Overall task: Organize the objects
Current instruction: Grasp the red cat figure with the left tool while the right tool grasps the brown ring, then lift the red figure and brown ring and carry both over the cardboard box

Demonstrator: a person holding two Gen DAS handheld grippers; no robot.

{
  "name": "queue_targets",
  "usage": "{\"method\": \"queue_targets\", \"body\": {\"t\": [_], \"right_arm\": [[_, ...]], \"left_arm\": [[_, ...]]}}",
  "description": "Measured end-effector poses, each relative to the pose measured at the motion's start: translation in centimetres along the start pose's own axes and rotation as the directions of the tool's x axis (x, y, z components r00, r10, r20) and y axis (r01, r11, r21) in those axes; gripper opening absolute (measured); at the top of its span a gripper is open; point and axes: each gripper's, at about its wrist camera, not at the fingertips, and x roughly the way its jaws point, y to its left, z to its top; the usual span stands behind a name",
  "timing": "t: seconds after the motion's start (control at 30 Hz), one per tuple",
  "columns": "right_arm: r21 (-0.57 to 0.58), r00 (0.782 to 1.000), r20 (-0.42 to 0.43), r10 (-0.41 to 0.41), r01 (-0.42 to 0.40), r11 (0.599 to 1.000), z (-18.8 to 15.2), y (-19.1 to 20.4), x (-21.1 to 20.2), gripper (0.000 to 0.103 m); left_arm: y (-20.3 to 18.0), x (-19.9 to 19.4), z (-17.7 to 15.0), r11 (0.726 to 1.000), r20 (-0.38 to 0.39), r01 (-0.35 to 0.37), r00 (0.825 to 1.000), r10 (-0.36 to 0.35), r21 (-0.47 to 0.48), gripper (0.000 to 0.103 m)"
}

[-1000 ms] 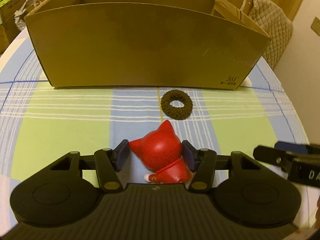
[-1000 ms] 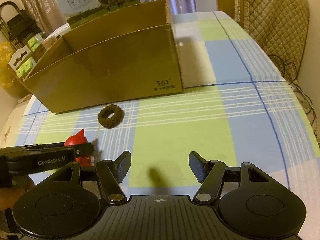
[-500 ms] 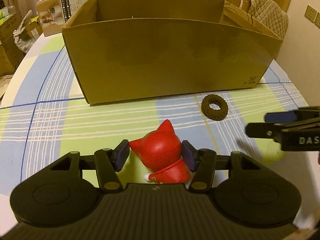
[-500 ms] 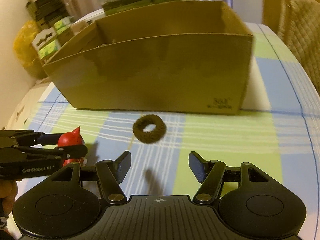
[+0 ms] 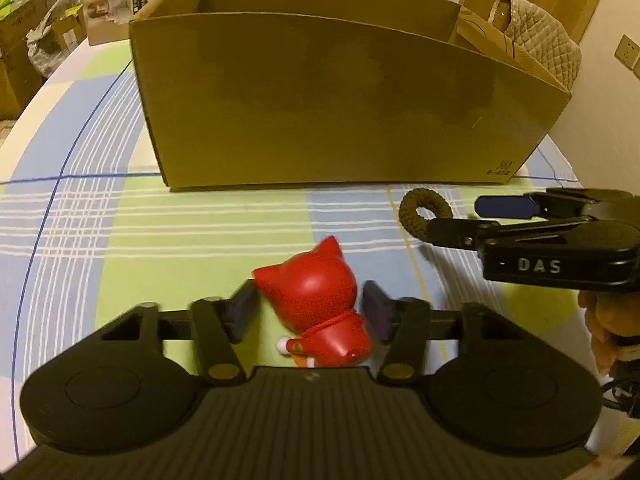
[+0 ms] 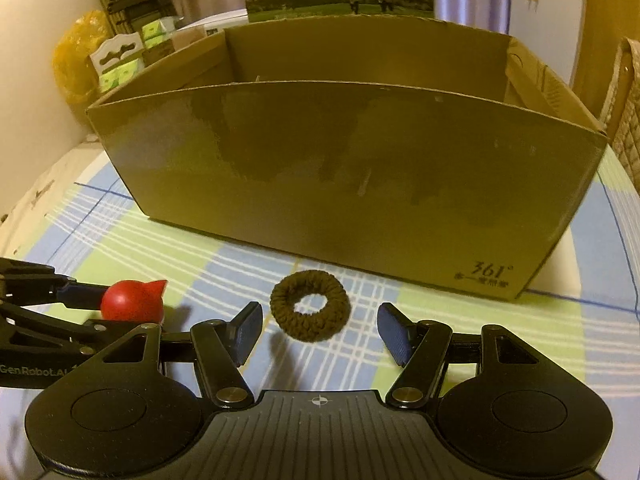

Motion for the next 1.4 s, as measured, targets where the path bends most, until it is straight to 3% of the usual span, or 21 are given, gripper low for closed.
{"method": "queue_targets", "body": {"t": [0.13,0.27,0.53,0.77,1.23,1.4], "right_arm": [[-0.002,1.000,-0.003,0.017,-0.017,1.000,0.1,0.1,0.7,0.061],[-0.034,0.999,0.004,0.035,-0.035,0.999,0.2,0.7,1.1,0.053],[-0.095,1.000,0.016,0.001,0.000,0.995,-0.2,1.1,2.2,0.047],[-0.137,1.000,-0.005,0.004,-0.005,0.991,-0.3,2.2,2.2,0.017],[0.015,1.000,-0.012,0.005,-0.005,1.000,0.7,0.6,1.3,0.015],[0.018,1.000,-0.013,0.013,-0.013,1.000,0.7,0.4,0.8,0.015]], "left_arm": [[0.0,0.0,0.0,1.000,-0.007,0.017,1.000,-0.017,0.001,0.040],[0.4,-0.1,0.0,1.000,0.001,0.009,1.000,-0.009,0.004,0.040],[0.5,0.0,0.0,1.000,0.004,0.005,1.000,-0.005,-0.007,0.041],[0.2,0.0,-0.1,1.000,0.015,0.007,1.000,-0.007,-0.012,0.041],[0.5,0.4,-0.1,1.000,0.015,0.011,1.000,-0.011,-0.025,0.046],[0.5,0.7,-0.2,1.000,0.010,0.006,1.000,-0.006,-0.030,0.040]]}}
